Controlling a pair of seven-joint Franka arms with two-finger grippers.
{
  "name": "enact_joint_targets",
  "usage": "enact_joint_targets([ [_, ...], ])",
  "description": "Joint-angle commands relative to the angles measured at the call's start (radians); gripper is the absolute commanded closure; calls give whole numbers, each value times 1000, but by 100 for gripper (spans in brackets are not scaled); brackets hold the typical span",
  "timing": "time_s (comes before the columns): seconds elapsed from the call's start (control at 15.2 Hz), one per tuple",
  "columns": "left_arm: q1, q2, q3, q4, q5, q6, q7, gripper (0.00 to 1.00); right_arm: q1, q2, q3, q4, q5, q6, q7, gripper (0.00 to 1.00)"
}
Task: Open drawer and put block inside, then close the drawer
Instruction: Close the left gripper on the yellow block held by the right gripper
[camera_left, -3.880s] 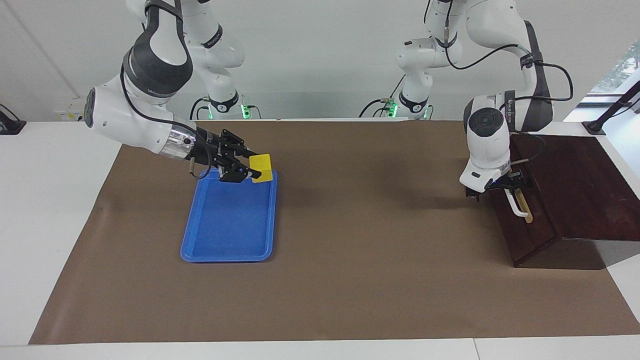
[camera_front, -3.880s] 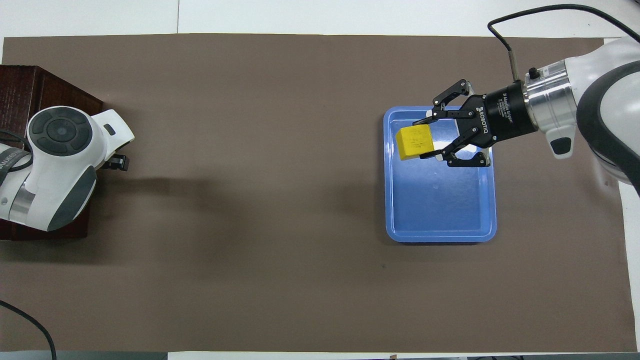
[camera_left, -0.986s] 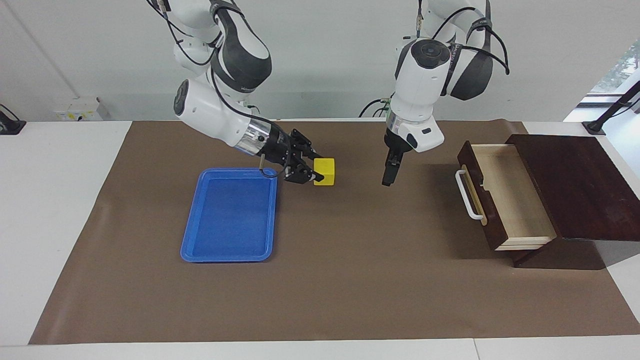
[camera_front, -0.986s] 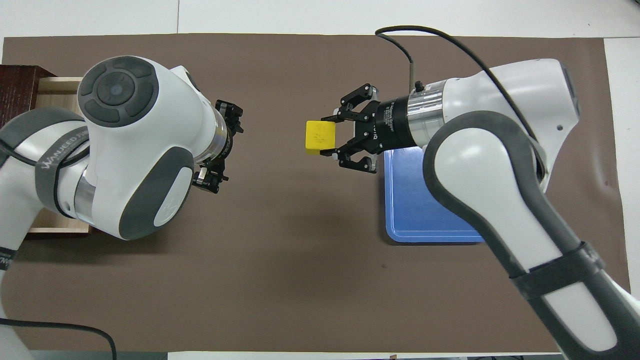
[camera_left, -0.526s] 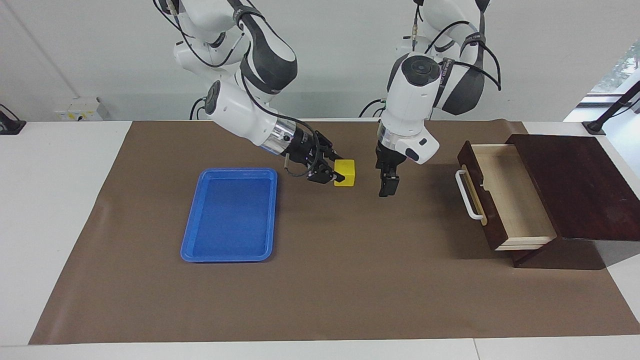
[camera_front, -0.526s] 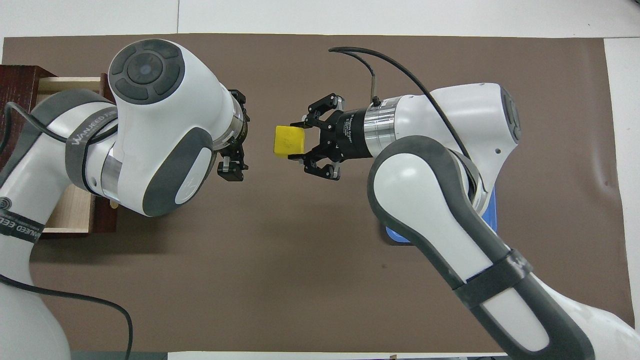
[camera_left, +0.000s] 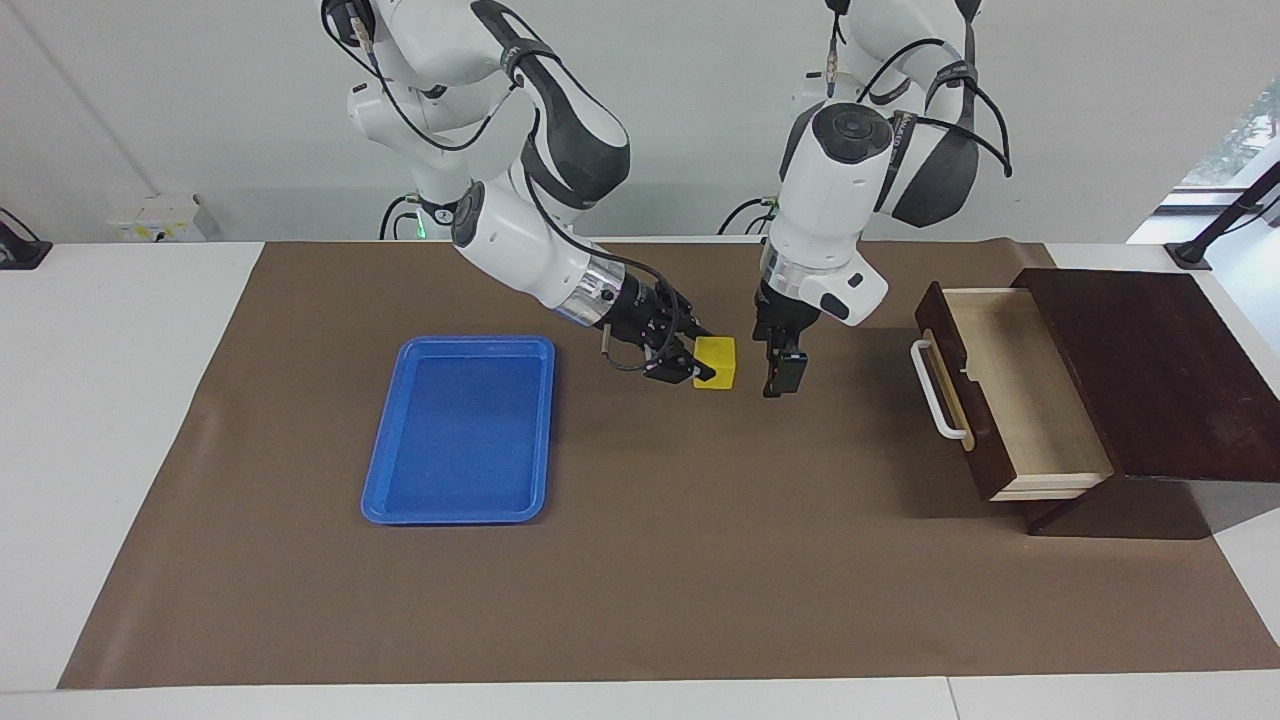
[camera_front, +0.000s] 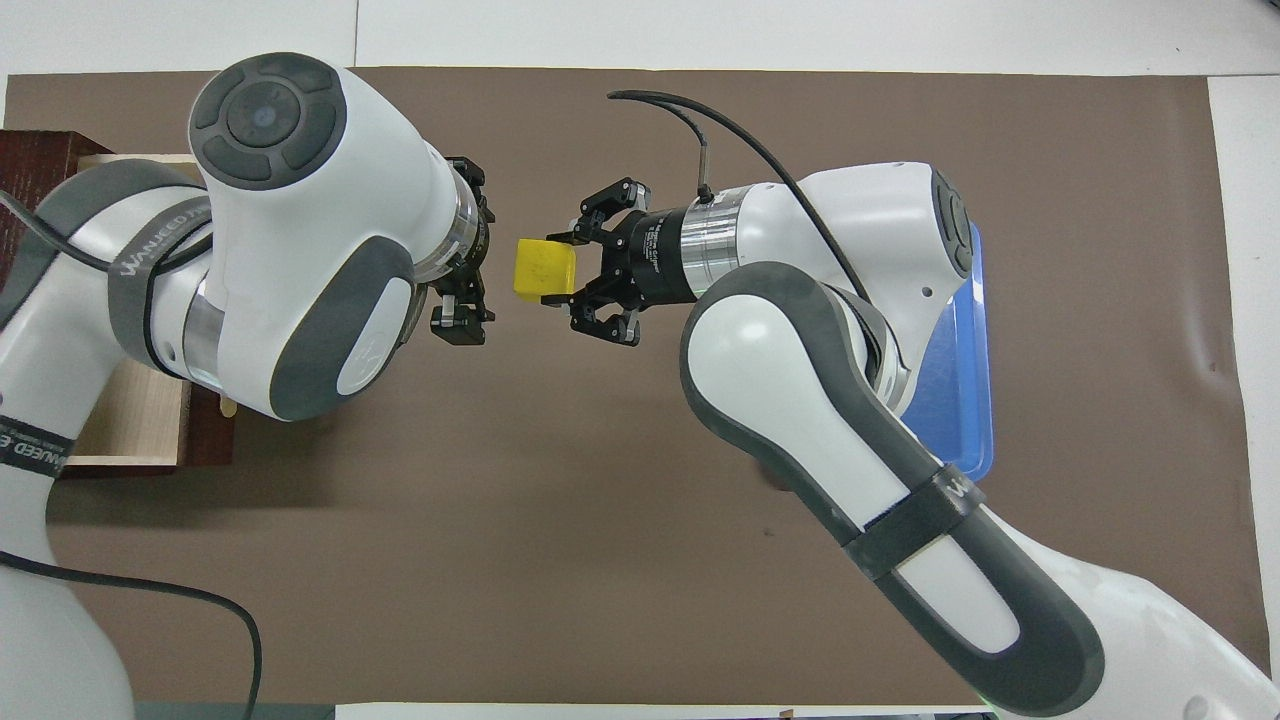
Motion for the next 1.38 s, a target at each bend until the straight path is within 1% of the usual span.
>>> enact_joint_targets([
  [0.0, -18, 31, 14, 34, -2, -9, -13, 0, 19, 24, 1, 40, 12, 9, 18, 100],
  [0.26, -26, 38, 14, 37, 12, -6, -14, 0, 33, 24, 1, 40, 6, 18, 17, 100],
  [0.46, -47, 88, 16, 93, 18, -19, -24, 0, 35, 24, 1, 40, 3, 17, 12, 100],
  [0.79, -50, 90, 16, 98, 27, -28, -27, 0, 36, 22, 1, 40, 3, 17, 12, 100],
  [1.32, -53, 85, 14, 100, 107, -97, -24, 0, 36, 22, 1, 40, 5, 17, 14, 100],
])
